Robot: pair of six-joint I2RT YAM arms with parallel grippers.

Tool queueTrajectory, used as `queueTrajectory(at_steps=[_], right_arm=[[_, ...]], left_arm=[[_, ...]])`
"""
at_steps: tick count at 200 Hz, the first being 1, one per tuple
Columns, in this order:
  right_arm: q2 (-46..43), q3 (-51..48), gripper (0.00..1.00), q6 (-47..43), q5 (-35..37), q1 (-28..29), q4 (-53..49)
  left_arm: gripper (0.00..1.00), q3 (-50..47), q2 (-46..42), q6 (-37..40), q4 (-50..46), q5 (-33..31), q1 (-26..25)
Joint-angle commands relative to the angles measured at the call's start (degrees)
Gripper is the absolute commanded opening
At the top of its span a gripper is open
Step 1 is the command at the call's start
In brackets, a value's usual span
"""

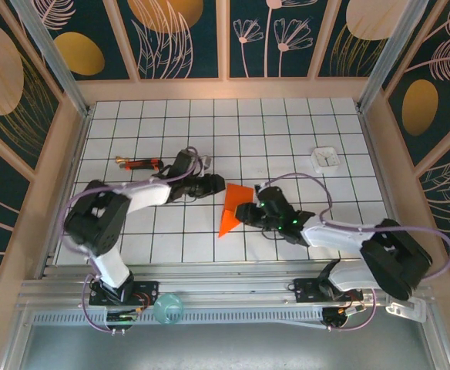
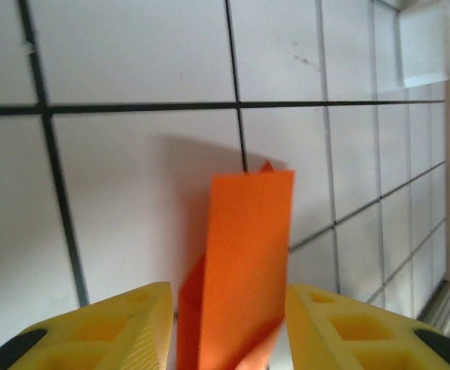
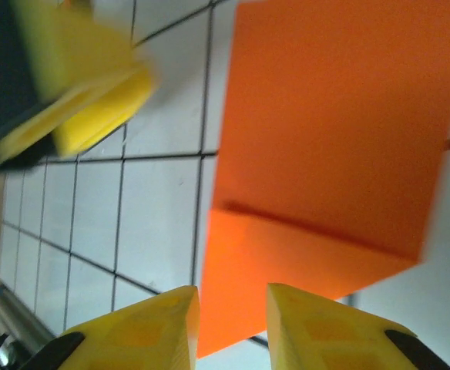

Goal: Fold a paper plane with a square sheet of paper (pick it up from the middle)
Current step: Rotate the paper at the center of the table.

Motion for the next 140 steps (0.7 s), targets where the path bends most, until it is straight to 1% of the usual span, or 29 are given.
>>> queueTrajectory(at_steps=[1, 16, 20, 30, 38, 48, 61, 91, 121, 140], right_arm=[[-3.0, -1.7, 0.31, -5.7, -1.5, -4.7, -7.4], [-3.6, -2.2, 0.34, -6.6, -4.3, -8.8, -7.3], [-3.5, -2.2, 0.38, -6.5, -5.0, -9.5, -7.2], [-3.0, -2.0, 0.43, -6.4, -6.1, -10.9, -6.3], [-2.4, -1.6, 0.48, -6.2, -6.1, -11.1, -6.0], [-1.7, -1.1, 0.54, -6.0, -5.9, -11.1, -5.9], [-1.2, -0.9, 0.6, -5.3, -5.4, -11.1, -6.0], [-2.0, -1.6, 0.62, -4.3, -4.0, -11.0, -7.1], [-3.4, -2.9, 0.62, -3.7, -3.6, -11.0, -7.1], [-2.8, -3.0, 0.62, -3.9, -4.4, -10.9, -6.7]], left_arm=[[0.42, -6.3, -8.4, -3.1, 0.3, -4.5, -2.1], [0.36, -8.6, -10.4, -5.4, 1.3, -4.3, -6.3], [0.34, -8.8, -10.2, -6.0, 1.8, -3.8, -7.4], [0.29, -8.8, -8.4, -7.4, 3.3, -1.6, -9.4], [0.24, -8.3, -6.4, -7.9, 4.2, 0.0, -10.0], [0.18, -7.1, -4.1, -7.6, 4.3, 0.4, -10.1], [0.15, -5.1, -1.4, -6.0, 3.9, 0.6, -10.1], [0.11, -0.8, 5.3, -3.6, 1.0, 1.3, -9.7], [0.09, -1.1, 6.9, -3.3, 1.3, 1.4, -8.3], [0.08, -2.0, 7.2, -3.2, 1.9, 1.5, -7.2]])
